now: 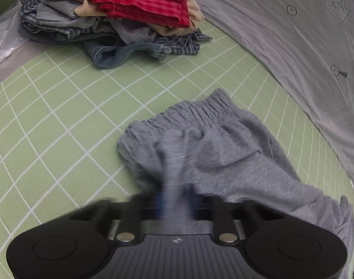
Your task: Fold clothes
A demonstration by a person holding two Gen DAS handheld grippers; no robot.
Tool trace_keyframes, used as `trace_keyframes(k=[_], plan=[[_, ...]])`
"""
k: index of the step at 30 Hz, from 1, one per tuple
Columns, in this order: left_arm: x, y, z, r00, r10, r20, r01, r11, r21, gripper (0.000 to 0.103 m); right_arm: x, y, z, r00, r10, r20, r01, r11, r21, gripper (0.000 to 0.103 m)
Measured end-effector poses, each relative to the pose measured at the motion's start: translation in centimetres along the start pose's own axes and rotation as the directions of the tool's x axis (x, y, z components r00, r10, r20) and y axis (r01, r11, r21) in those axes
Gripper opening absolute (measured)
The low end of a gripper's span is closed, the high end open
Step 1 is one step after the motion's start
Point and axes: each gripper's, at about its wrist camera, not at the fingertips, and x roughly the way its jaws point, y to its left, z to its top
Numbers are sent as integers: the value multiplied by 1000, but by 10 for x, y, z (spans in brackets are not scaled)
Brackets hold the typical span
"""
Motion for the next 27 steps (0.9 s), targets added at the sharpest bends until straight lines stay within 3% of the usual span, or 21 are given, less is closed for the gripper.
trace_keyframes(k=[7,12,16,23,27], plan=[[-39,38,-1,994,17,104,-17,1000,-1,3,-19,-14,-30,1000,24,-18,-25,1000,-11,78],[-62,83,-6,973,172,153,-172,985,-11,3,-30,-21,-49,998,48,-47,-49,998,-33,78],[-71,124,-14,969,215,120,-200,972,-124,4,-35,-25,-56,997,57,-59,-59,997,-47,78],[-78,119,-34,968,217,127,-202,972,-122,5,-29,-36,-47,999,25,-43,-29,996,-84,81],[-79,114,-39,967,223,124,-207,970,-127,5,-14,-35,-35,999,26,-36,-32,984,-177,77]])
